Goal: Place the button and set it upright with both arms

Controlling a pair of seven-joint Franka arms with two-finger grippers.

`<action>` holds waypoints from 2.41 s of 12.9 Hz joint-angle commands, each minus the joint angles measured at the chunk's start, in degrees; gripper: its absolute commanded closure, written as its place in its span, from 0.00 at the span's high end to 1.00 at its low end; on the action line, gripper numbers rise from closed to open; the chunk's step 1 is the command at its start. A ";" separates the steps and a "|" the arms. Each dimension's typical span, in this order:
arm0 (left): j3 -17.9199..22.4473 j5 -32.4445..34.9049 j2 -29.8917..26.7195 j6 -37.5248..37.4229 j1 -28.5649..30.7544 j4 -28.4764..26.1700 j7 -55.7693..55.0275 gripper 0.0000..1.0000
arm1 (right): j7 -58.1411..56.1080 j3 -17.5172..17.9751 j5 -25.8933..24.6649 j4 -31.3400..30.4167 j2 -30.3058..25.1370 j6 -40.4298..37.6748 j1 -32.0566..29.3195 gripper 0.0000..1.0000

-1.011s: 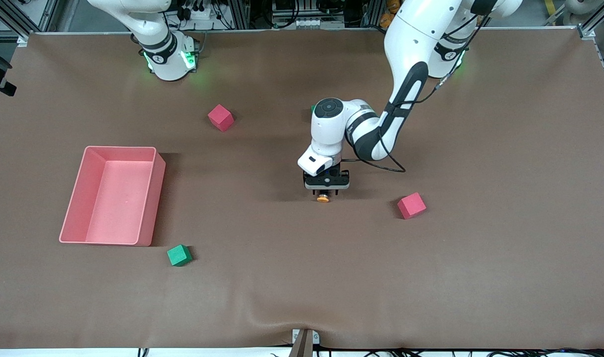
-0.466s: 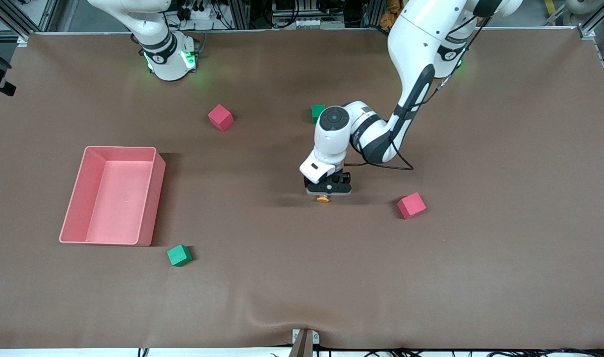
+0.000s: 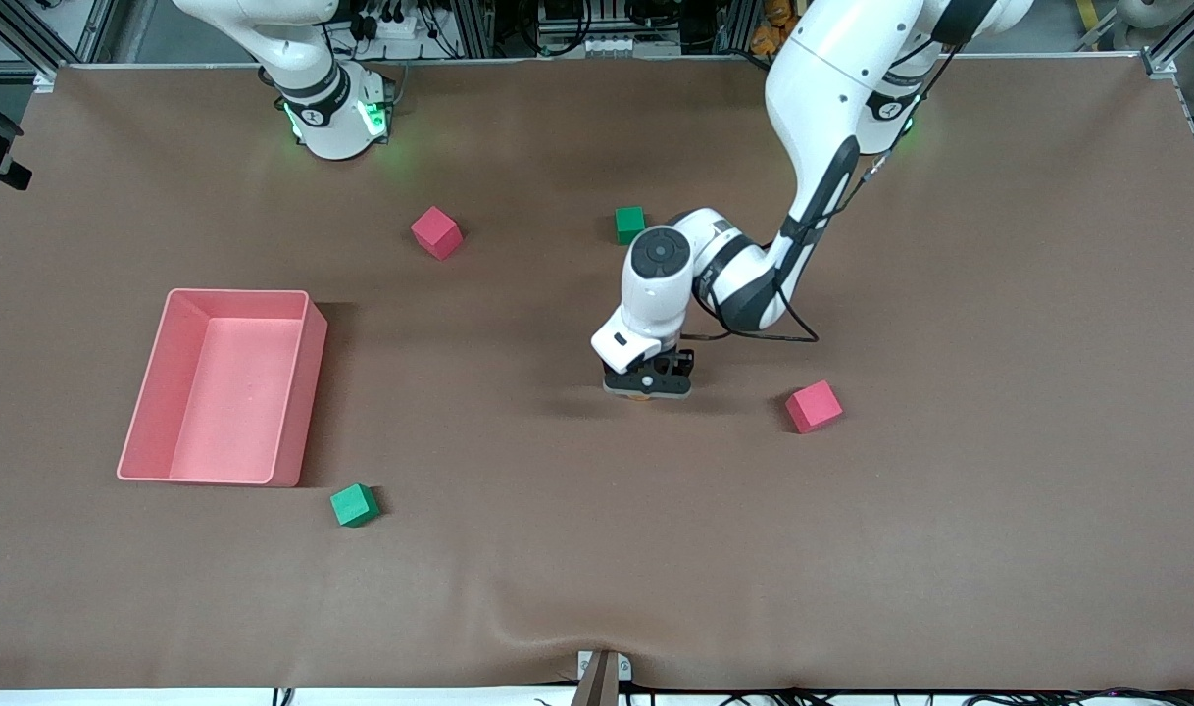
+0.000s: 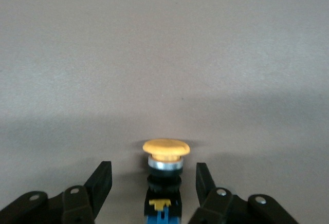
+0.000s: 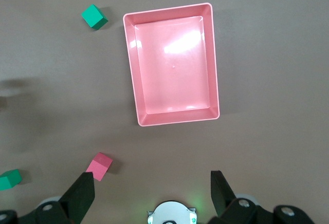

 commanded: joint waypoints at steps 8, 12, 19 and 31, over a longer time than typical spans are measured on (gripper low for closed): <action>-0.63 -6.42 2.80 -11.17 0.25 8.47 4.50 0.69 | -0.14 0.60 0.70 -0.29 -0.23 -0.16 0.11 1.00; -0.63 -7.11 3.33 -11.17 0.42 8.38 6.26 0.62 | 0.04 0.69 0.44 -0.56 -0.14 -0.16 0.55 1.00; -0.63 -7.73 4.29 -11.17 0.34 8.47 6.26 0.44 | -0.66 0.60 0.35 -0.47 -0.06 -0.07 0.11 1.00; 0.07 -6.59 -4.83 -15.39 -0.89 8.30 -3.11 0.00 | -0.05 0.78 1.05 -0.21 0.03 0.37 0.64 1.00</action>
